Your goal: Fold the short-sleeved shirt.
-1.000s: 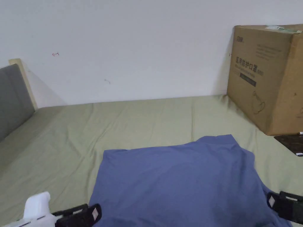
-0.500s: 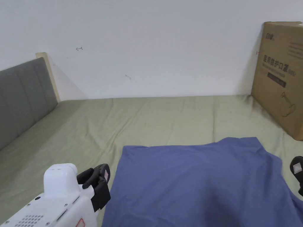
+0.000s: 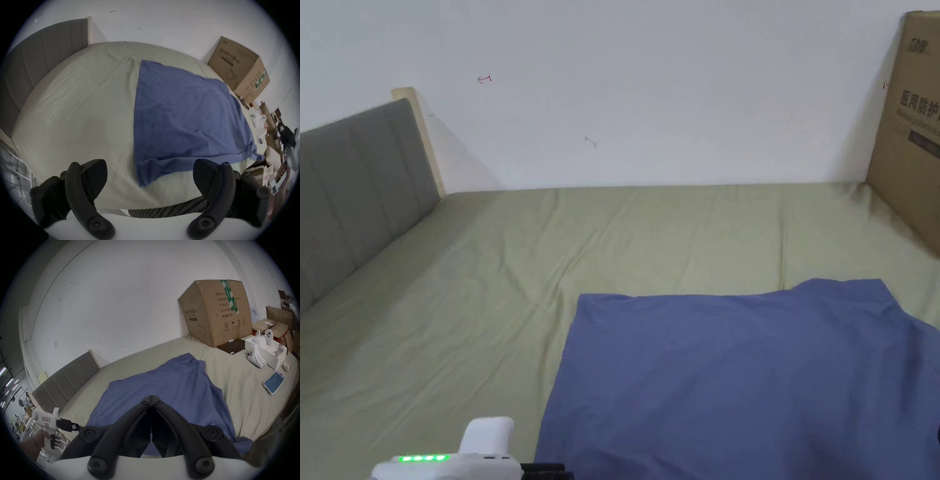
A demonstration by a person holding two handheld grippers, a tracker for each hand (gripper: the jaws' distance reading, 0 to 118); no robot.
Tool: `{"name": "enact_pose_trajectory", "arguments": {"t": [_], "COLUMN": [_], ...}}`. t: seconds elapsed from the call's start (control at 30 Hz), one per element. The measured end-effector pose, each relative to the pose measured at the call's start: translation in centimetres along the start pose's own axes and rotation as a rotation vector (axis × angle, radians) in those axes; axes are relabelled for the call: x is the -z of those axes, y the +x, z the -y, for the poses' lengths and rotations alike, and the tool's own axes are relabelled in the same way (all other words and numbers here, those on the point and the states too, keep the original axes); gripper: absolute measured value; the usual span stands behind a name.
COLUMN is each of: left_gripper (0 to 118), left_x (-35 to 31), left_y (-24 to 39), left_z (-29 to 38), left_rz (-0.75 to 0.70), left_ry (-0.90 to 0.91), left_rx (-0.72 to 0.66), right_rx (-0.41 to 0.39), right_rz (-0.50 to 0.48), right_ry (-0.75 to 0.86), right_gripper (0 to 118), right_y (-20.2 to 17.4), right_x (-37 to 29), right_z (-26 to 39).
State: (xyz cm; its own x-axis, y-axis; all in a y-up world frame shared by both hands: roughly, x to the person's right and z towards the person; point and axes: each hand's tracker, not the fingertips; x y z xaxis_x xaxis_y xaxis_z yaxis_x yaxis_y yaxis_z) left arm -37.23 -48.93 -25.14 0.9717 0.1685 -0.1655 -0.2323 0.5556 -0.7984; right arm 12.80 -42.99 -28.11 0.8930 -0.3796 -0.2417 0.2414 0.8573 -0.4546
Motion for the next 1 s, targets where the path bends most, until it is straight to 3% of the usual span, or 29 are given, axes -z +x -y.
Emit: {"name": "enact_pose_trajectory", "arguments": {"t": [0.1, 0.13, 0.2, 0.23, 0.37, 0.43, 0.47, 0.53, 0.57, 0.63, 0.7, 0.83, 0.9, 0.97, 1.0], "left_gripper": [109, 101, 24, 6, 6, 6, 6, 6, 6, 6, 6, 6, 6, 6, 6], "left_x": [2.0, 1.8, 1.8, 1.3, -1.5, -3.0, -3.5, -4.3, -4.4, -4.5, -4.4, -3.7, -3.6, -3.5, -3.5], "left_y": [0.5, 1.0, 1.7, 2.2, 2.7, 2.5, 2.5, 2.3, 2.4, 2.5, 3.0, 3.1, 3.1, 3.0, 3.1], "left_z": [0.6, 0.8, 1.3, 1.8, 2.4, 2.5, 2.6, 2.6, 2.6, 2.7, 2.7, 2.8, 2.9, 3.1, 3.3], "left_rz": [-0.013, 0.015, 0.027, 0.037, 0.016, 0.043, 0.051, 0.063, 0.066, 0.064, 0.061, 0.023, 0.011, 0.014, 0.013], "left_ry": [-0.019, -0.014, -0.006, 0.016, 0.156, 0.222, 0.24, 0.25, 0.248, 0.25, 0.245, 0.212, 0.192, 0.179, 0.175], "left_rx": [0.061, 0.079, 0.088, 0.11, 0.138, 0.114, 0.102, 0.088, 0.085, 0.081, 0.085, 0.103, 0.102, 0.095, 0.094], "right_rx": [0.005, 0.004, -0.001, -0.006, 0.04, 0.039, 0.038, 0.068, 0.086, 0.172, 0.167, -0.09, -0.134, -0.115, -0.129], "right_rz": [0.021, 0.027, 0.039, 0.05, 0.013, 0.089, 0.139, 0.246, 0.283, 0.305, 0.31, 0.364, 0.392, 0.352, 0.348], "right_ry": [-0.027, -0.036, -0.049, -0.055, -0.101, -0.144, -0.182, -0.322, -0.393, -0.417, -0.546, -0.663, -0.692, -0.665, -0.667], "right_gripper": [0, 0, 0, 0, 0, 0, 17, 104, 116, 116, 116, 114, 92, 81, 67], "right_y": [0.8, 1.2, 1.6, 2.0, 4.6, 5.9, 6.6, 8.4, 9.2, 11.1, 12.2, 12.1, 12.1, 11.6, 11.5], "right_x": [0.2, 0.2, 0.0, -0.1, -0.8, -0.9, -0.7, 0.5, 1.2, 1.7, 2.8, 4.9, 4.8, 3.5, 3.1], "right_z": [-0.1, -0.1, -0.3, -0.4, -0.8, -0.8, -0.8, -0.3, 0.5, 2.1, 2.8, 4.8, 4.9, 3.9, 3.6]}}
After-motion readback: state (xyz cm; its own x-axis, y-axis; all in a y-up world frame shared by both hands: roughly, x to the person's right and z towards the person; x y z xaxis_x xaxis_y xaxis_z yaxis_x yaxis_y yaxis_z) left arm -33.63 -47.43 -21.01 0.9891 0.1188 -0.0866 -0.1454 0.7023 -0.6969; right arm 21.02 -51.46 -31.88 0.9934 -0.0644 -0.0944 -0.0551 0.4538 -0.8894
